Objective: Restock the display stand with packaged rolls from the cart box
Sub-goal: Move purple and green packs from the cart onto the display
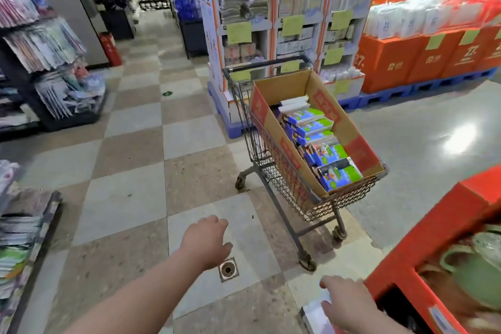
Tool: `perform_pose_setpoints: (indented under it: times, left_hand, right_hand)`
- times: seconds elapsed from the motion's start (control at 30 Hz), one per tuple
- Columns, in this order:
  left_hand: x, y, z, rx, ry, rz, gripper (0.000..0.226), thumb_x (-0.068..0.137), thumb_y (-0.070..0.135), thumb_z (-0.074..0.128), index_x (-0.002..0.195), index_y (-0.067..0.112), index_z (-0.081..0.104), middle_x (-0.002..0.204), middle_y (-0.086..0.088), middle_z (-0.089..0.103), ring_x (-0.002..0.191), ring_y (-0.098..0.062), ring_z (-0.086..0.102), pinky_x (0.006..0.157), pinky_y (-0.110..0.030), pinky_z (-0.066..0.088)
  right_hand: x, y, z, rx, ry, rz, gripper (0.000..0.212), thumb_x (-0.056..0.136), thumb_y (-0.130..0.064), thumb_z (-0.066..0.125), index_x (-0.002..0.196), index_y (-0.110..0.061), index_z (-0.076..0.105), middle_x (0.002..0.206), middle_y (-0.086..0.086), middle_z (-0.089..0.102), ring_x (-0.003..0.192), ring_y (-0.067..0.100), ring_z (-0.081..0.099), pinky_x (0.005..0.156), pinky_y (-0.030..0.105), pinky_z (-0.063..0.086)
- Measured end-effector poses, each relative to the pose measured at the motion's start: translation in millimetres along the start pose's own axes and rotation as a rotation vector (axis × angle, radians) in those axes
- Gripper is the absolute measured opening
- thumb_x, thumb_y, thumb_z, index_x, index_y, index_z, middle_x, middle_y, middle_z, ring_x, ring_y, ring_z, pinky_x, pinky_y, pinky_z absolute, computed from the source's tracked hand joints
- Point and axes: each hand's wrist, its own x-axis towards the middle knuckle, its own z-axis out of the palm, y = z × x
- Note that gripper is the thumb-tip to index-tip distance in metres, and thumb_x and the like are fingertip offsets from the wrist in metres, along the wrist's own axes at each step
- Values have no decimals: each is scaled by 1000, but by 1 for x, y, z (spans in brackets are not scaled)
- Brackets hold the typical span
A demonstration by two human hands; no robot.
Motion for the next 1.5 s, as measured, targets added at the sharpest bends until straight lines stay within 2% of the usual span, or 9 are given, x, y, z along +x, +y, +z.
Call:
perform_pose_setpoints:
  times: [0.37, 0.57, 0.7, 0.83, 0.93, 1.07, 1.17, 1.3, 1.5]
  left_hand:
    - [120, -6, -17, -25, -112, -6, 49, 94, 45, 43, 137, 22, 39, 137, 0, 45, 128, -22, 42, 98, -34, 38]
    - [201, -25, -22, -20, -168, 72, 48, 93, 45, 43, 134, 21, 42, 134, -1, 46, 126, -23, 43, 99, -35, 39]
    - [265, -44, -34, 36, -202, 167, 46, 92, 45, 44, 131, 20, 44, 131, -2, 48, 123, -23, 45, 97, -36, 40]
    - [330, -61, -52, 96, -229, 276, 46, 92, 44, 44, 130, 17, 44, 130, -5, 47, 121, -26, 46, 97, -38, 41]
    - [375, -63, -66, 108, -225, 344, 47, 91, 43, 44, 130, 16, 43, 131, -6, 47, 121, -27, 46, 97, -40, 42]
    - [419, -43, -91, 112, -218, 463, 49, 92, 41, 44, 134, 15, 43, 132, -7, 46, 122, -27, 47, 96, -40, 45]
    - [449, -14, -115, 105, -145, 579, 42, 90, 39, 46, 125, 16, 47, 125, -6, 49, 120, -27, 47, 97, -40, 44]
    - [492, 34, -140, 132, -56, 680, 46, 91, 42, 46, 129, 16, 46, 126, -5, 50, 121, -27, 47, 99, -39, 43]
    - [550, 92, -161, 232, -112, 767, 48, 92, 41, 48, 134, 18, 42, 131, -4, 46, 124, -25, 44, 95, -38, 42]
  right_hand:
    - [130, 30, -121, -53, 181, 39, 30, 88, -34, 45, 115, -24, 53, 122, 0, 59, 117, 25, 56, 90, 32, 43]
    - [204, 41, -179, 3, 230, 131, 23, 86, -34, 48, 107, -25, 51, 116, -2, 62, 110, 23, 59, 83, 31, 45]
    - [251, 43, -213, 66, 248, 237, 32, 87, -36, 48, 118, -28, 51, 124, -4, 59, 115, 21, 57, 87, 31, 46]
    - [290, 44, -232, 89, 259, 310, 13, 89, -40, 47, 96, -28, 47, 117, -3, 61, 111, 21, 58, 83, 30, 45]
    - [309, 42, -242, 110, 262, 374, 27, 89, -39, 47, 113, -29, 53, 123, -3, 59, 116, 20, 57, 86, 29, 45]
    - [319, 48, -238, 144, 217, 461, 34, 88, -37, 46, 120, -25, 50, 123, 1, 60, 112, 23, 59, 85, 30, 48]
    - [325, 56, -234, 193, 158, 523, 38, 89, -38, 46, 124, -23, 48, 127, -1, 58, 116, 24, 57, 88, 32, 48]
    - [339, 74, -229, 239, 112, 589, 37, 90, -34, 47, 127, -27, 47, 129, -1, 58, 118, 22, 56, 89, 29, 45]
    - [368, 107, -217, 416, 50, 668, 37, 88, -30, 47, 124, -27, 50, 129, -2, 58, 118, 21, 56, 90, 29, 45]
